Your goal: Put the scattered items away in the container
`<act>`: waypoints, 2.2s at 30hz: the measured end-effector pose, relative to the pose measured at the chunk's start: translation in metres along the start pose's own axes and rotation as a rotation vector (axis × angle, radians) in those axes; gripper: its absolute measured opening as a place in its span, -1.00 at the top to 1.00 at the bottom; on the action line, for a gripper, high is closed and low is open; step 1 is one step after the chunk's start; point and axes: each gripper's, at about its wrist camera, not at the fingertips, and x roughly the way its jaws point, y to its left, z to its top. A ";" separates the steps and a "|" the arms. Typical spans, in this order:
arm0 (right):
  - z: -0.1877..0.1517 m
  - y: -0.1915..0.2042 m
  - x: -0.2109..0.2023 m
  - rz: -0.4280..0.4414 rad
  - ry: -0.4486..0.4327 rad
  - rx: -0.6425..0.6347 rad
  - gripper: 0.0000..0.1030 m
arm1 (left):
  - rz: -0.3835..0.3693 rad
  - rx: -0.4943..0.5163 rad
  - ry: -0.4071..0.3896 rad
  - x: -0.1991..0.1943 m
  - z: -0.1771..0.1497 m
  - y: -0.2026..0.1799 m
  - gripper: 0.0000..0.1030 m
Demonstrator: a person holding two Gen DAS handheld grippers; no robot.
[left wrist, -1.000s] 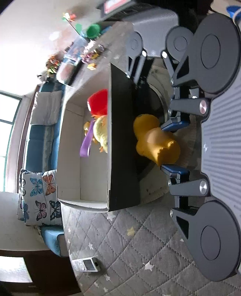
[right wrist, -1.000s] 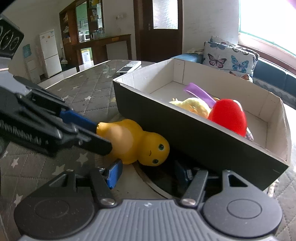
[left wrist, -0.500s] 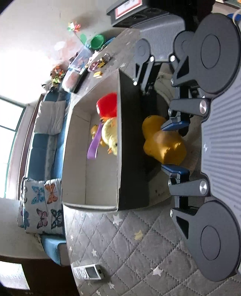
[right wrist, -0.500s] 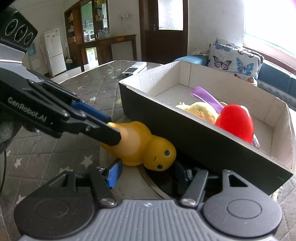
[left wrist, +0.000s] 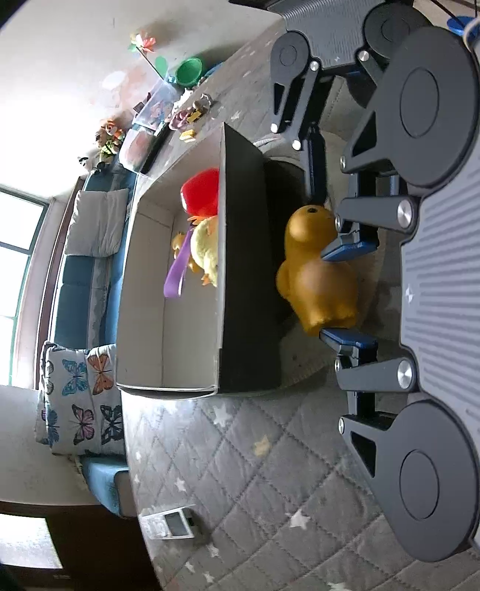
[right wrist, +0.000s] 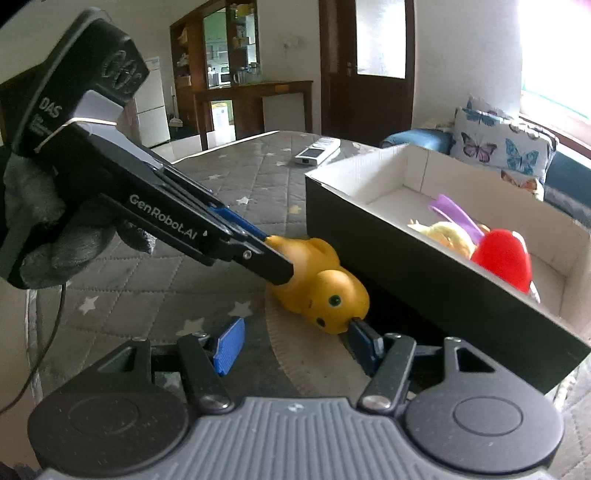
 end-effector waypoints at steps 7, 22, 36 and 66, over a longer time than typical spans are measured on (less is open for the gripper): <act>0.008 -0.011 0.002 -0.066 -0.003 0.020 -0.24 | -0.002 -0.012 0.004 0.002 -0.004 -0.001 0.18; 0.011 -0.014 0.024 -0.038 0.013 0.023 -0.26 | 0.000 -0.020 -0.004 0.004 0.000 0.002 0.18; 0.018 -0.010 0.029 -0.033 0.009 0.005 -0.24 | 0.002 -0.021 -0.008 0.004 0.001 0.005 0.16; 0.019 0.009 -0.013 -0.124 -0.091 0.031 0.12 | 0.011 -0.014 -0.090 -0.023 0.009 -0.023 0.06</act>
